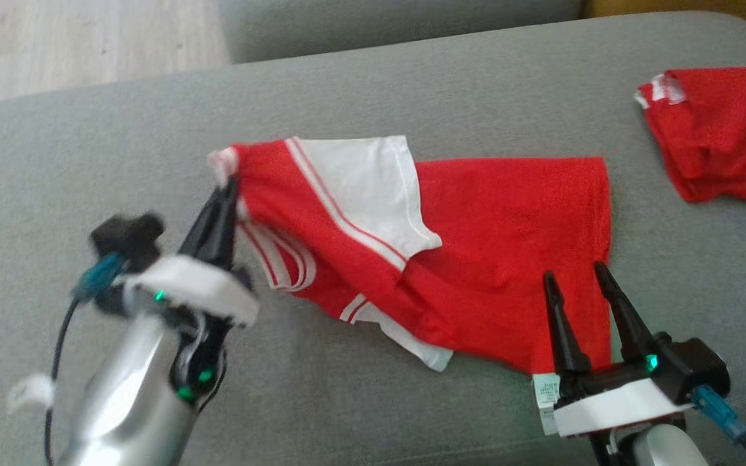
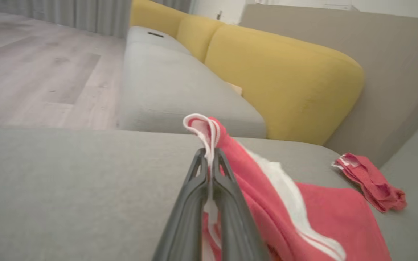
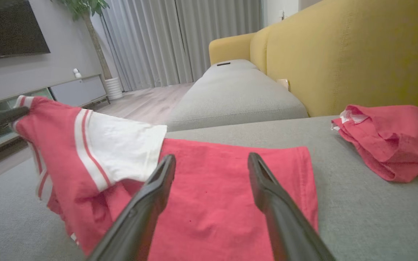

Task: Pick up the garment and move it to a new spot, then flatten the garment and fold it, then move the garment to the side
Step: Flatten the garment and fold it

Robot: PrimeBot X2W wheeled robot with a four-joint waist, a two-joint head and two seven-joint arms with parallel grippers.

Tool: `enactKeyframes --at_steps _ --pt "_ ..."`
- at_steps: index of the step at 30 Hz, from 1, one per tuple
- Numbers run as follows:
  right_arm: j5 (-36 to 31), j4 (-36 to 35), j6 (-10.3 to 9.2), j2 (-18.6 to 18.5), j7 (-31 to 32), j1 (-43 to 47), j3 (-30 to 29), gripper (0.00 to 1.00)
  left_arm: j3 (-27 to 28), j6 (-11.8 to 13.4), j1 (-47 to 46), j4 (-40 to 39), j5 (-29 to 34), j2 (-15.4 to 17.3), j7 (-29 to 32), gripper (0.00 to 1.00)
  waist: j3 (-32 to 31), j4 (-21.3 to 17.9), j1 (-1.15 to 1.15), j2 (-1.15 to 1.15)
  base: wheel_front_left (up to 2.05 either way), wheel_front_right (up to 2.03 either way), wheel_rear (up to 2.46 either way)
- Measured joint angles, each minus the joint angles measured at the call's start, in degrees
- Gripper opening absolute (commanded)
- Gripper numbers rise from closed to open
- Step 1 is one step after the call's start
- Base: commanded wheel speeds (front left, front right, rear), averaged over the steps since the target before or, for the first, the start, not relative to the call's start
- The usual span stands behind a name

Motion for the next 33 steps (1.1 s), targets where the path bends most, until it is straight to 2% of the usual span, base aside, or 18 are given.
enactKeyframes --at_steps 6,7,8,9,12,14,17,19,23,27,33 --pt "-1.0 -0.3 0.00 0.0 0.0 0.0 -0.4 1.00 10.3 -0.2 10.6 -3.3 7.2 -0.7 0.0 0.00 1.6 2.4 0.00 0.00 0.00 0.00 0.00" --pt "-1.1 -0.3 0.00 0.0 0.0 0.0 -0.4 1.00 11.3 -0.2 11.6 -3.1 8.2 -1.0 0.0 0.31 1.8 2.7 0.00 0.00 0.00 0.00 0.00" --pt "-1.2 -0.3 0.00 0.0 0.0 0.0 -0.4 1.00 12.3 -0.2 12.5 -2.8 9.1 -1.5 0.0 0.95 2.0 3.0 0.00 0.00 0.00 0.00 0.00" --pt "-1.3 -0.3 0.00 0.0 0.0 0.0 -0.4 1.00 13.0 0.0 13.1 -2.4 10.1 -1.9 0.0 1.00 2.1 3.1 0.00 0.00 0.00 0.00 0.00" --pt "-1.3 -0.2 0.00 0.0 0.0 0.0 -0.4 1.00 14.8 2.1 13.9 -3.9 15.0 -2.0 0.0 1.00 2.4 3.2 0.00 0.00 0.00 0.00 0.00" --pt "-1.3 -0.3 0.00 0.0 0.0 -0.1 -0.4 1.00 14.3 2.5 13.6 -7.0 20.1 -1.4 0.0 1.00 2.6 3.1 0.00 0.00 0.00 0.00 0.00" --pt "-1.3 -0.3 0.00 0.0 0.0 -0.1 -0.4 1.00 10.4 2.2 10.8 -8.4 26.5 -0.2 0.0 1.00 3.1 2.9 0.00 0.00 0.00 0.00 0.00" --pt "-1.8 -0.3 0.00 0.0 0.0 -0.1 -0.4 1.00 7.3 0.9 7.2 -6.6 28.6 -0.5 0.1 1.00 3.7 2.8 0.00 0.00 0.00 0.00 0.00" --pt "-2.4 -0.4 0.00 0.0 0.0 -0.3 0.1 1.00 2.5 -2.6 -3.3 0.9 30.9 -2.8 3.6 1.00 5.5 2.4 0.00 0.00 0.00 0.00 0.00" --pt "-3.3 -0.8 0.00 0.0 0.0 -2.0 0.3 1.00 -2.0 -5.3 -13.6 11.7 32.7 -5.5 5.5 1.00 8.3 1.7 0.00 0.00 0.00 0.00 0.00" --pt "-4.0 -1.5 0.00 0.0 0.0 -4.2 0.0 1.00 -6.6 -6.7 -20.1 25.8 33.5 -6.8 5.4 1.00 11.8 -0.1 0.00 0.00 0.00 0.00 0.00"
